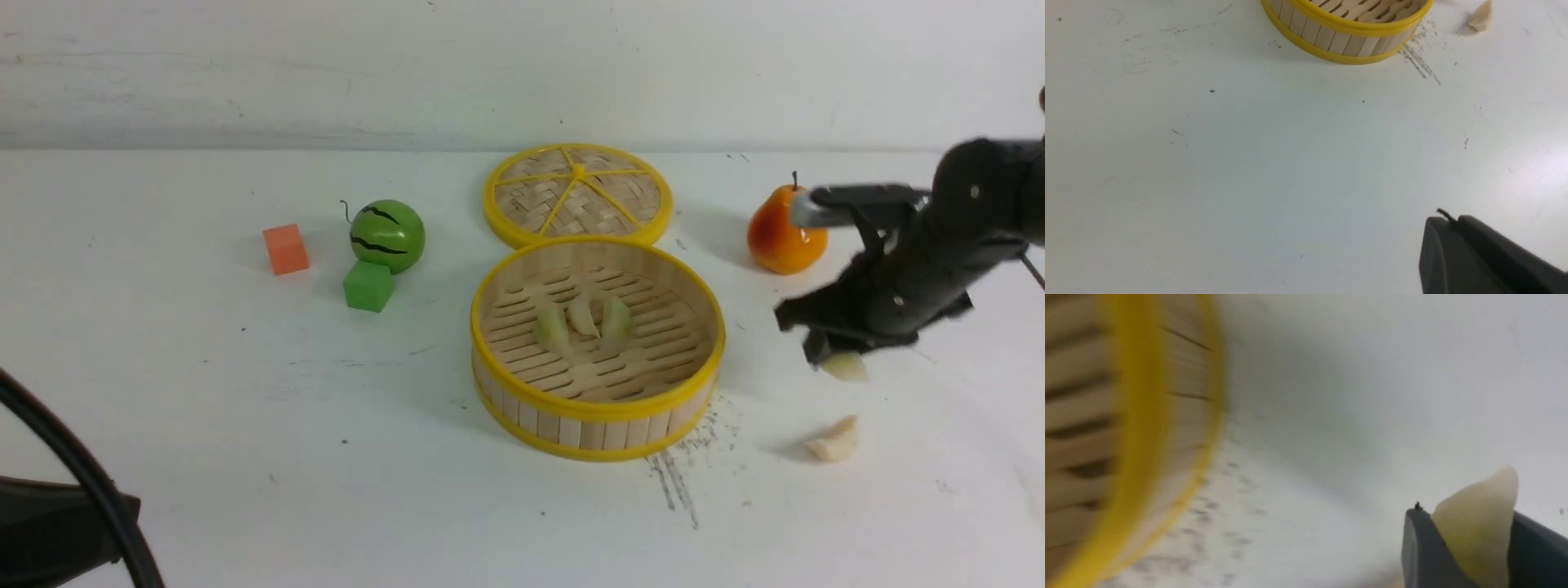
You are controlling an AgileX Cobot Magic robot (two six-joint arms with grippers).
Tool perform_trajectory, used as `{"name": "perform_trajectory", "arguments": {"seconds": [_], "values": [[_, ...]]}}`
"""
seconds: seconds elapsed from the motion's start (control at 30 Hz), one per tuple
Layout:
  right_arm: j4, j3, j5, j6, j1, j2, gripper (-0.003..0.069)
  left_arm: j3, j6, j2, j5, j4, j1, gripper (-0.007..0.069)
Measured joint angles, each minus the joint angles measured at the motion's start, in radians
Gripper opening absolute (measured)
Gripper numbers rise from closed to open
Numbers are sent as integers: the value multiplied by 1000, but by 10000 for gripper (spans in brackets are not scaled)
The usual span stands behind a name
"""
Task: Put the dumplings into the steamer on the white table.
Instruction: 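Place the dumpling in the bamboo steamer basket with the right gripper, then reach for and grasp a dumpling lying on the table beside the steamer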
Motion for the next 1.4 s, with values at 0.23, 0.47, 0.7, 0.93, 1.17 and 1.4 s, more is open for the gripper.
{"name": "perform_trajectory", "arguments": {"seconds": [0.23, 0.47, 0.7, 0.93, 1.17, 1.4], "values": [[70, -221, -7, -48, 281, 6, 204, 0, 0, 0, 16, 11, 0, 24], [77, -271, -62, -49, 375, 170, 204, 0, 0, 0, 106, 12, 0, 30], [97, -272, -61, -49, 377, 247, 268, 0, 0, 0, 150, 15, 0, 39], [54, -343, 138, -50, 372, 185, 512, 0, 0, 0, 150, 40, 0, 39], [-97, -307, 400, -44, 276, 19, 533, 0, 2, 0, 139, 45, 0, 39], [-46, -14, 343, 11, 67, -63, 501, 0, 8, 0, 132, 46, 0, 41]]}}
